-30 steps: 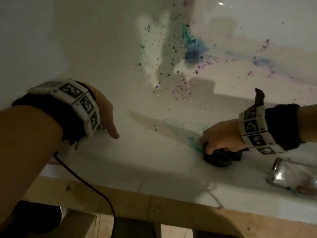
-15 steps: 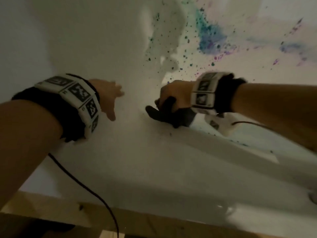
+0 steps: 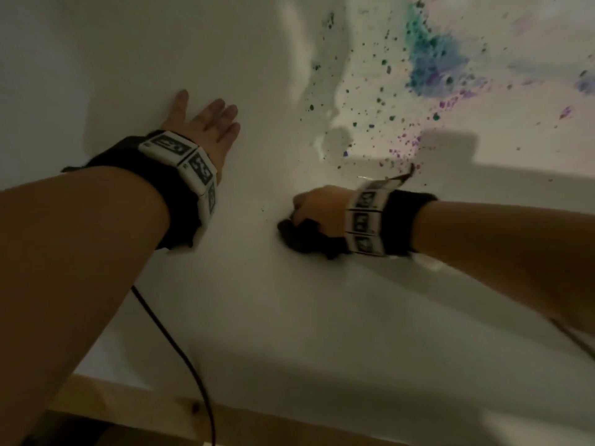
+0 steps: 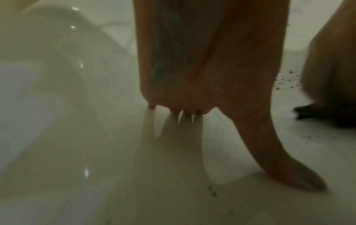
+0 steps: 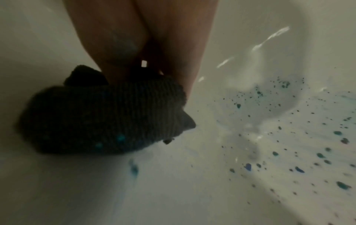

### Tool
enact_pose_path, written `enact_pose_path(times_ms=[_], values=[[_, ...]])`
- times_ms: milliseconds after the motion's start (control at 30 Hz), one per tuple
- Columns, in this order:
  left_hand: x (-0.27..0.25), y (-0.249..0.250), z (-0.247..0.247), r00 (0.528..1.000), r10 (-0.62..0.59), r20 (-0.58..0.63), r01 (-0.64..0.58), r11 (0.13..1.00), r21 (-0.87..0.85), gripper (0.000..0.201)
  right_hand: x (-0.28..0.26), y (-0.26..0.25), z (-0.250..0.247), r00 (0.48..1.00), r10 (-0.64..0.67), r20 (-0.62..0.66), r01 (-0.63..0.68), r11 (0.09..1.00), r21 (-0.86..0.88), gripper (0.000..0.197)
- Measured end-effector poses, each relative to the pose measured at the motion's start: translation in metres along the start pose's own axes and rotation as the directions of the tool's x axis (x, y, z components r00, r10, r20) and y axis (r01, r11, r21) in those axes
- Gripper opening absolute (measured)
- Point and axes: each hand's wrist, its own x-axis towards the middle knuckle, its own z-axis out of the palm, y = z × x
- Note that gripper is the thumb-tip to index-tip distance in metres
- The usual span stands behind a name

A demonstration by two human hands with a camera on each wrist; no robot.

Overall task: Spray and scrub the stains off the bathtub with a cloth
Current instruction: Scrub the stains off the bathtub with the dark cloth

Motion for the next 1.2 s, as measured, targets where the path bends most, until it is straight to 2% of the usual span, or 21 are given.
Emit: enact_pose_path(times_ms=[33, 67, 133, 200, 233, 267, 333, 400, 433, 500, 567, 733, 833, 867, 933, 967, 1067, 1133, 1200], values=[[0.001, 0.000, 0.000, 1.000, 0.001, 0.005, -0.001, 1.000, -0.006, 0.103, 0.011, -0.004, -0.007, 0.999, 0.050, -0.020, -0.048, 0.995, 0.082, 0.058], [0.001, 0.000, 0.000, 1.000, 0.003, 0.009, -0.003, 1.000, -0.009, 0.105, 0.020, -0.004, -0.012, 0.994, 0.100, -0.052, -0.090, 0.980, 0.180, 0.062], [0.000, 0.000, 0.000, 1.000, 0.007, 0.008, -0.007, 0.999, -0.033, 0.108, 0.026, 0.003, -0.017, 0.962, 0.226, -0.154, -0.152, 0.909, 0.388, 0.055], [-0.001, 0.000, -0.001, 1.000, 0.015, -0.007, -0.015, 0.998, -0.058, 0.106, 0.020, 0.023, -0.016, 0.864, 0.424, -0.272, -0.211, 0.795, 0.568, 0.037], [0.000, 0.000, -0.001, 1.000, 0.018, -0.010, -0.018, 0.998, -0.065, 0.103, 0.012, 0.035, -0.016, 0.822, 0.490, -0.290, -0.239, 0.760, 0.604, 0.029], [0.000, 0.000, -0.001, 1.000, 0.020, -0.015, -0.021, 0.997, -0.072, 0.101, 0.005, 0.044, -0.016, 0.815, 0.505, -0.284, -0.268, 0.763, 0.588, 0.022], [0.000, 0.003, -0.002, 1.000, 0.020, -0.012, -0.021, 0.997, -0.078, 0.100, -0.008, 0.047, -0.013, 0.881, 0.425, -0.207, -0.263, 0.805, 0.532, 0.025], [-0.001, 0.006, -0.006, 1.000, 0.012, -0.002, -0.012, 0.998, -0.056, 0.104, -0.017, 0.028, -0.004, 0.964, 0.233, -0.131, -0.144, 0.865, 0.480, 0.030], [-0.001, 0.007, -0.008, 1.000, 0.007, 0.006, -0.006, 0.999, -0.053, 0.107, -0.017, 0.014, 0.002, 0.983, 0.117, -0.140, -0.046, 0.901, 0.431, 0.031], [-0.001, 0.008, -0.012, 1.000, 0.002, 0.019, 0.000, 0.997, -0.080, 0.104, -0.006, -0.008, 0.013, 0.985, -0.030, -0.173, 0.087, 0.941, 0.328, 0.031], [0.000, 0.008, -0.014, 1.000, 0.001, 0.031, 0.003, 0.993, -0.117, 0.098, 0.011, -0.012, 0.010, 0.977, -0.002, -0.214, 0.069, 0.949, 0.309, 0.033], [0.003, 0.013, -0.023, 0.998, -0.006, 0.070, 0.015, 0.991, -0.129, 0.095, 0.041, 0.016, -0.008, 0.950, 0.207, -0.235, -0.134, 0.947, 0.292, 0.035], [0.005, 0.015, -0.023, 0.997, -0.024, 0.072, 0.032, 0.992, -0.119, 0.091, 0.030, 0.054, -0.002, 0.879, 0.457, -0.135, -0.348, 0.808, 0.476, 0.049], [0.007, 0.014, -0.023, 0.997, -0.028, 0.073, 0.036, 0.993, -0.111, 0.090, 0.024, 0.067, -0.002, 0.867, 0.491, -0.086, -0.384, 0.768, 0.513, 0.046], [0.008, 0.015, -0.024, 0.996, -0.023, 0.084, 0.032, 0.994, -0.106, 0.092, 0.007, 0.089, -0.008, 0.881, 0.473, -0.027, -0.397, 0.768, 0.502, 0.023], [0.008, 0.016, -0.026, 0.996, -0.023, 0.087, 0.032, 0.994, -0.106, 0.093, -0.002, 0.093, -0.012, 0.898, 0.440, -0.013, -0.380, 0.790, 0.481, 0.019], [0.016, 0.023, -0.033, 0.996, -0.029, 0.084, 0.039, 0.991, -0.128, 0.085, -0.027, 0.081, -0.015, 0.960, 0.268, 0.075, -0.270, 0.831, 0.487, 0.036], [0.022, 0.025, -0.040, 0.998, -0.026, 0.058, 0.032, 0.994, -0.108, 0.071, -0.031, 0.063, -0.007, 0.980, 0.138, 0.143, -0.188, 0.878, 0.440, 0.032], [0.030, 0.023, -0.045, 1.000, -0.016, 0.027, 0.018, 0.996, -0.088, 0.069, -0.018, 0.053, 0.002, 0.987, 0.081, 0.139, -0.130, 0.913, 0.387, 0.029]])
